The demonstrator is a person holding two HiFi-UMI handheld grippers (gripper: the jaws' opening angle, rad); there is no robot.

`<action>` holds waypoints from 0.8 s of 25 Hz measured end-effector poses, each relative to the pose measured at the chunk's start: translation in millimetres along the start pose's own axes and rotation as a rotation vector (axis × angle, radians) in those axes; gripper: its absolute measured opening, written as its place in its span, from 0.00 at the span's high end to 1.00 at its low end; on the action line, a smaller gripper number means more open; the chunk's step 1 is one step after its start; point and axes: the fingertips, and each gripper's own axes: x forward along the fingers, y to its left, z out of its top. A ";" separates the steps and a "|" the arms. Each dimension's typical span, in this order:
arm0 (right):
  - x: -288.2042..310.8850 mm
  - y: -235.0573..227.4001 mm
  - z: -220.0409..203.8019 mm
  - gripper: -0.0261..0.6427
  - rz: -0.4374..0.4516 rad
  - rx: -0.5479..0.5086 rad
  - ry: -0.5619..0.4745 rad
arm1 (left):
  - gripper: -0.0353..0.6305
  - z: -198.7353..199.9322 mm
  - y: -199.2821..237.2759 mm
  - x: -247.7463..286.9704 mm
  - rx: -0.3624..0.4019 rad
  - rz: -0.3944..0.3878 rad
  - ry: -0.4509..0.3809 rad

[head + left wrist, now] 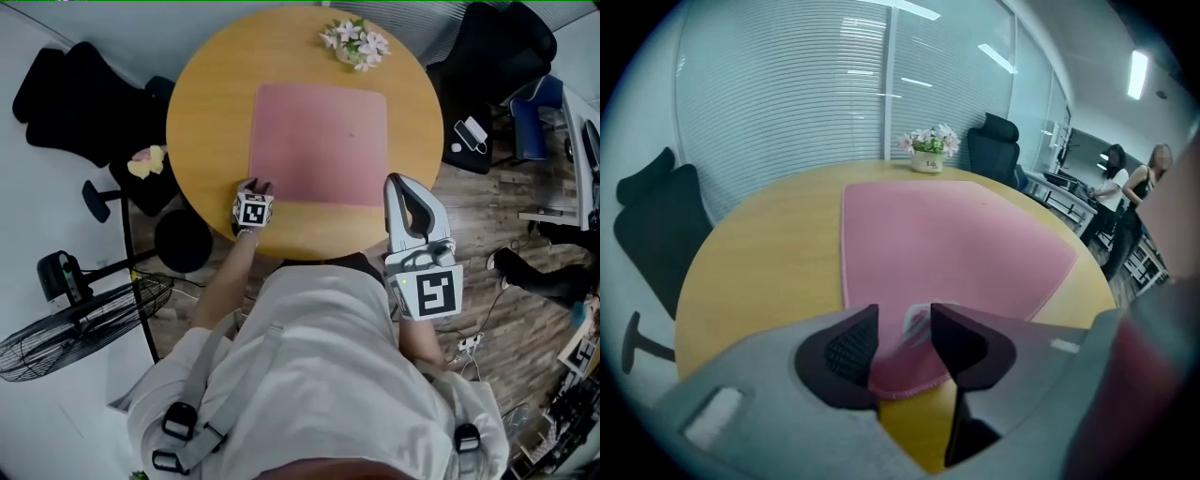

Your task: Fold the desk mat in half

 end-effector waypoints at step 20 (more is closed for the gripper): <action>-11.4 -9.1 -9.0 0.95 0.005 0.041 0.001 | 0.74 -6.3 -2.0 -1.4 -0.107 -0.014 0.003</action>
